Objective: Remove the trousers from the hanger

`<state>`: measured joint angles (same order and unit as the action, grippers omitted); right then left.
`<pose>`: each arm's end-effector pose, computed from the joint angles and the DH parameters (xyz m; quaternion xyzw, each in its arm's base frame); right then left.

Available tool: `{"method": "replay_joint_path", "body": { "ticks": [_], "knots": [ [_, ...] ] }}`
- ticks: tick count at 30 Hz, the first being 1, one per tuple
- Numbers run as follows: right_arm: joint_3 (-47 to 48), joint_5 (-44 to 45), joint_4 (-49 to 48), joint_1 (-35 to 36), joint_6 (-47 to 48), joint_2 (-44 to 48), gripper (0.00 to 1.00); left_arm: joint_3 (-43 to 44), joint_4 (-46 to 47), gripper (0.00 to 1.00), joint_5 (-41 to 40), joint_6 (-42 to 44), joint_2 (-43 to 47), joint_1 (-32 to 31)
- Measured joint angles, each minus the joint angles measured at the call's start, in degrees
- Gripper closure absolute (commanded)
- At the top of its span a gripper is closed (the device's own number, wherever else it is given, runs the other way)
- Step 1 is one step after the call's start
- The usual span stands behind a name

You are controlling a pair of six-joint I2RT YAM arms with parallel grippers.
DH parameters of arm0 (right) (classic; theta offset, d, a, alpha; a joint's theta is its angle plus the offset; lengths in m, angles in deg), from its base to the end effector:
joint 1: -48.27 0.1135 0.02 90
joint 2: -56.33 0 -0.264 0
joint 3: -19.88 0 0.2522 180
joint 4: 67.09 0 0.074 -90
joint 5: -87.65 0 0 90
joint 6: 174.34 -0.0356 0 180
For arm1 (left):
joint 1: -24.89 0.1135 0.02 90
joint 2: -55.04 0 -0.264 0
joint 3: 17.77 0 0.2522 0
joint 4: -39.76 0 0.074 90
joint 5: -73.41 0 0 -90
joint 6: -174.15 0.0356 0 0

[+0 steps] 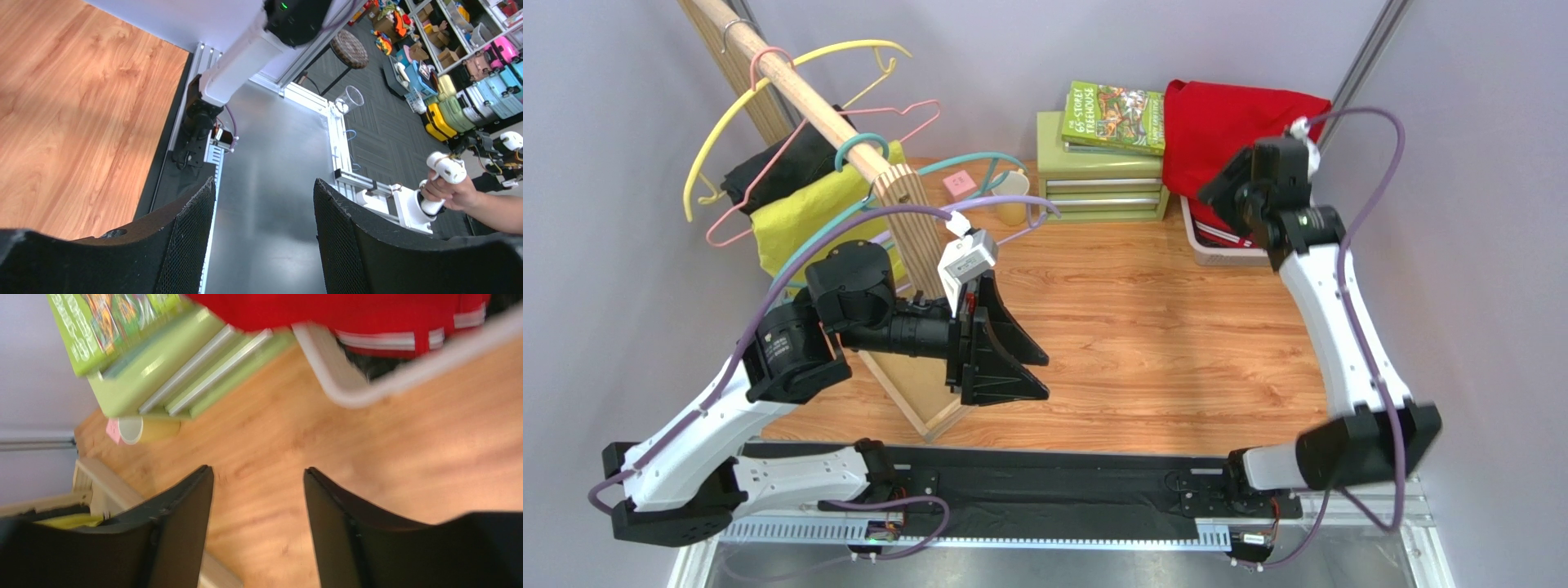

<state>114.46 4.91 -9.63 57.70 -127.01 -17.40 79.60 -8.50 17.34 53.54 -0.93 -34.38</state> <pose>0.2666 0.0397 0.3915 0.2823 0.8462 0.1461 0.4276 0.0668 -0.1513 0.4867 0.3647 0.6454 -0.6028 0.2950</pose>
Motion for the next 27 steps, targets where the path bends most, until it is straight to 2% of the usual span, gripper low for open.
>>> {"method": "replay_joint_path", "body": {
  "ticks": [3, 4, 5, 9, 12, 18, 27],
  "knots": [
    [11.85, -1.53, -5.07, -3.02, 4.04, -12.0, 0.58, -0.55, -1.75, 0.34, 0.0, 0.59, 0.61, -0.02],
    [17.42, -1.84, -6.36, -3.45, 5.4, -16.5, 0.64, -1.03, -2.49, 0.34, 0.0, 0.87, 0.87, -0.02],
    [22.53, -2.16, -7.78, -3.74, 6.4, -20.7, 0.75, -1.38, -3.06, 0.34, -0.02, 1.07, 1.09, -0.02],
    [41.75, -5.18, -12.46, -4.68, 8.31, -36.28, 0.76, -2.56, -5.97, 0.34, -0.42, 2.27, 1.79, -0.02],
    [49.33, -7.04, -14.4, -4.94, 8.44, -44.13, 0.77, -2.54, -8.33, 0.34, -1.42, 3.8, 1.86, -0.02],
    [51.04, -7.58, -15.74, -6.56, 6.49, -51.74, 0.78, 0.55, -14.53, 0.34, -2.49, 7.41, -0.7, -0.02],
    [46.23, -7.41, -18.16, -14.56, 6.32, -52.54, 0.76, 3.06, -20.06, 0.34, -4.76, 10.43, -3.5, -0.02]
  ]
}}
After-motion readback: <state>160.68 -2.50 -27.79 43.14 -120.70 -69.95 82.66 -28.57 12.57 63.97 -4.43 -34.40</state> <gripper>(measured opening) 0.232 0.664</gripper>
